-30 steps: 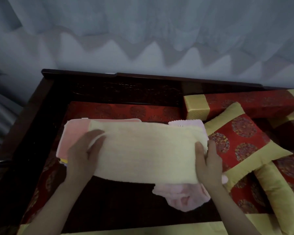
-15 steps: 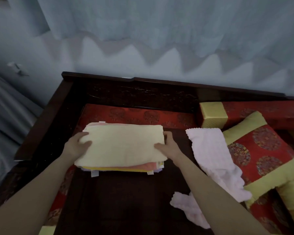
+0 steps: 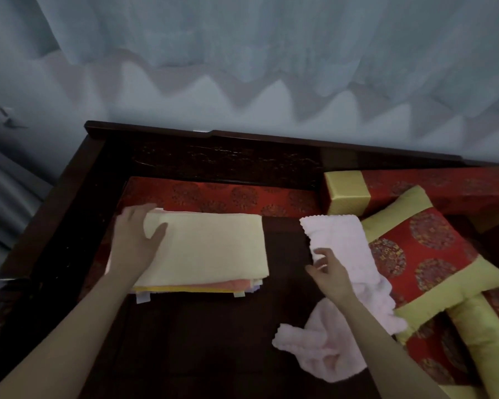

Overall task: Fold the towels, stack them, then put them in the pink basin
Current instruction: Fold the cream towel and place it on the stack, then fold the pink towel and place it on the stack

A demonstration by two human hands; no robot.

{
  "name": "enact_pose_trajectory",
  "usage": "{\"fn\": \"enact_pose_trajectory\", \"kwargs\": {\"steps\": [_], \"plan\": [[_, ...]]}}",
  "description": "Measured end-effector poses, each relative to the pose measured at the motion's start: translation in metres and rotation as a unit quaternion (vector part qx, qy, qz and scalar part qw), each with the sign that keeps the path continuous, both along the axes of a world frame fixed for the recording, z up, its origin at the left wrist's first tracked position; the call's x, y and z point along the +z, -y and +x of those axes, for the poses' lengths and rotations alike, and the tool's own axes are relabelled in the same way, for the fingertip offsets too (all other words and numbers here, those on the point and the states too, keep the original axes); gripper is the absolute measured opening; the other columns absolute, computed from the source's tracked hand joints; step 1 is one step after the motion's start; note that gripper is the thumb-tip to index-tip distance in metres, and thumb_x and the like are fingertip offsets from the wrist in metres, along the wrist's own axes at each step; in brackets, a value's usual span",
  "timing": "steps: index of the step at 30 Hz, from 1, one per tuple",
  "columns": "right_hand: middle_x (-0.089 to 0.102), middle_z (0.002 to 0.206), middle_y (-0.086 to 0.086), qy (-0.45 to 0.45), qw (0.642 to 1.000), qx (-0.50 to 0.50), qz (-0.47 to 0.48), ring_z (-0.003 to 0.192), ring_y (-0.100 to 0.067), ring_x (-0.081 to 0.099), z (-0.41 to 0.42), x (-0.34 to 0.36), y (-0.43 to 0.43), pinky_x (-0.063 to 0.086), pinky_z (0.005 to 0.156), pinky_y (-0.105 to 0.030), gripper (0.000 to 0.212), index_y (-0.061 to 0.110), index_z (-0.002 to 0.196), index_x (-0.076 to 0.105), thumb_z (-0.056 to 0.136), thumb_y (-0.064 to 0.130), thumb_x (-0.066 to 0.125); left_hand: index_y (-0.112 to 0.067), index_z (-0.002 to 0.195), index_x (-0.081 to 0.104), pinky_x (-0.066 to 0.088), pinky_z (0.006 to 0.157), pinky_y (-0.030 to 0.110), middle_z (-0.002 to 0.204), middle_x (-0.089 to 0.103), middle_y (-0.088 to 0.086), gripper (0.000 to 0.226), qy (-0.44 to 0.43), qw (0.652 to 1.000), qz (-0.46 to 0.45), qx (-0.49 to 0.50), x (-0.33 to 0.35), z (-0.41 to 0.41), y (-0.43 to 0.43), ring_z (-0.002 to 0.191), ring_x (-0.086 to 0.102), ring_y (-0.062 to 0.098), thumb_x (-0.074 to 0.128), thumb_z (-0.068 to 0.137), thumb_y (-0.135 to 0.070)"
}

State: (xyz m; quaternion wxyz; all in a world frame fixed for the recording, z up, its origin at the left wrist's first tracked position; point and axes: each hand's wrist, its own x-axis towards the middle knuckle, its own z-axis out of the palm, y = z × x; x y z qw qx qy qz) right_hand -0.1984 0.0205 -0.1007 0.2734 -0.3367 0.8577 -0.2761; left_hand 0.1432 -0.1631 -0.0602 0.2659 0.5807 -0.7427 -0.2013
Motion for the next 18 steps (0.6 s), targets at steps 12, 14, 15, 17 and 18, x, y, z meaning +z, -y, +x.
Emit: {"fn": "enact_pose_trajectory", "kwargs": {"steps": [12,14,15,17,18], "plan": [[0.059,0.12,-0.007,-0.02,0.991,-0.061,0.117,0.113,-0.027,0.054,-0.044,-0.061,-0.103,0.044,0.094,-0.04,0.03,0.012,0.113,0.064,0.086,0.025,0.062,-0.018,0.101,0.065,0.048,0.078,0.016,0.089,0.068,-0.001,0.021,-0.171,0.91,0.345,-0.152,-0.038,-0.165,-0.176,0.085,0.063,0.009,0.071,0.082,-0.016],[0.065,0.1,-0.005,0.069,0.997,-0.031,0.011,0.1,-0.019,0.06,-0.025,-0.062,-0.112,0.046,0.091,-0.035,0.017,0.013,0.099,0.067,0.083,0.017,0.068,-0.013,0.105,0.066,0.051,0.088,0.027,0.092,0.068,0.002,0.023,-0.196,0.884,0.418,-0.079,-0.048,-0.178,-0.185,0.09,0.065,0.016,0.07,0.083,-0.019],[0.063,0.091,0.0,0.104,0.994,0.01,-0.015,0.091,-0.012,0.058,-0.014,-0.062,-0.116,0.046,0.086,-0.031,0.009,0.018,0.09,0.067,0.081,0.014,0.068,-0.011,0.107,0.065,0.05,0.093,0.035,0.097,0.068,0.006,0.027,-0.206,0.869,0.447,-0.04,-0.055,-0.181,-0.186,0.096,0.064,0.021,0.07,0.083,-0.022],[0.059,0.079,0.007,0.127,0.986,0.106,-0.033,0.077,-0.004,0.053,0.005,-0.06,-0.124,0.043,0.072,-0.024,0.016,0.033,0.074,0.062,0.077,0.018,0.066,-0.003,0.114,0.062,0.046,0.101,0.045,0.113,0.065,0.02,0.048,-0.196,0.845,0.497,0.02,-0.068,-0.183,-0.185,0.109,0.061,0.031,0.071,0.079,-0.033],[0.062,0.078,0.006,0.129,0.982,0.135,-0.031,0.076,-0.005,0.055,0.011,-0.062,-0.126,0.042,0.07,-0.022,0.02,0.041,0.07,0.059,0.075,0.023,0.065,0.004,0.119,0.057,0.045,0.101,0.047,0.122,0.059,0.027,0.062,-0.183,0.833,0.519,0.047,-0.075,-0.183,-0.184,0.114,0.057,0.036,0.071,0.077,-0.038]]}}
